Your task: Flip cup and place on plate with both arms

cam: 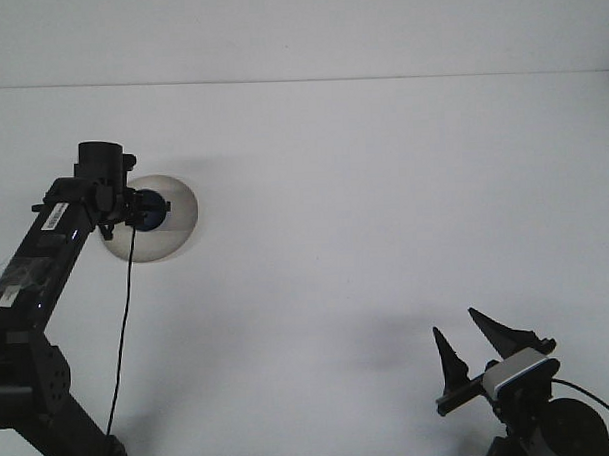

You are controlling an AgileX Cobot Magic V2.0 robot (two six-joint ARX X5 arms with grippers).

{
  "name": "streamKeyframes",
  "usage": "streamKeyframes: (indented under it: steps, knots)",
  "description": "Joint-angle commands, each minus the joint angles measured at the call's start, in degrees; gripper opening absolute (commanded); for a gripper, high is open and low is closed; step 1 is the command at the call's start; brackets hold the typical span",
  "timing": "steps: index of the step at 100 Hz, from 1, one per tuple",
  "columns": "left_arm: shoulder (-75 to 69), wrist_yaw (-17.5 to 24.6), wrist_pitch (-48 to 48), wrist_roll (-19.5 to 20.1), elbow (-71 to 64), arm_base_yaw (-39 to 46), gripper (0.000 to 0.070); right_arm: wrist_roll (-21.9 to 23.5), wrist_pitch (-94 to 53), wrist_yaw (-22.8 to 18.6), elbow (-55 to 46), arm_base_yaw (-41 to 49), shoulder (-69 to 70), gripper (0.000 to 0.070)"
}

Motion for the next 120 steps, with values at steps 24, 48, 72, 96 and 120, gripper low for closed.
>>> streamKeyframes:
  steps: [24, 48, 72, 96, 120]
  knots:
    - [1.14, -0.13, 0.52, -1.27, 1.46, 0.13, 0.0447, -0.31, 0.24, 0.17, 0.07, 0.66, 0.13, 0.0424]
    - [0.92, -0.13, 0.52, -2.62, 1.84, 0.2, 0.0453, -0.31, 0.24, 0.17, 0.07, 0.66, 0.13, 0.0424]
    - [0.92, -0.13, 0.11, -3.17, 2.51, 0.66, 0.0453, -0.28, 0.24, 0.15, 0.07, 0.66, 0.13, 0.0424]
    - [0.92, -0.13, -0.11, -4.5, 6.36, 0.68, 0.0451, -0.31, 0.26, 0.15, 0.07, 0.68, 0.13, 0.0424]
    - [0.92, -0.13, 0.87, -4.7, 7.3, 0.66, 0.0451, -0.28, 0.26, 0.15, 0.07, 0.68, 0.13, 0.0424]
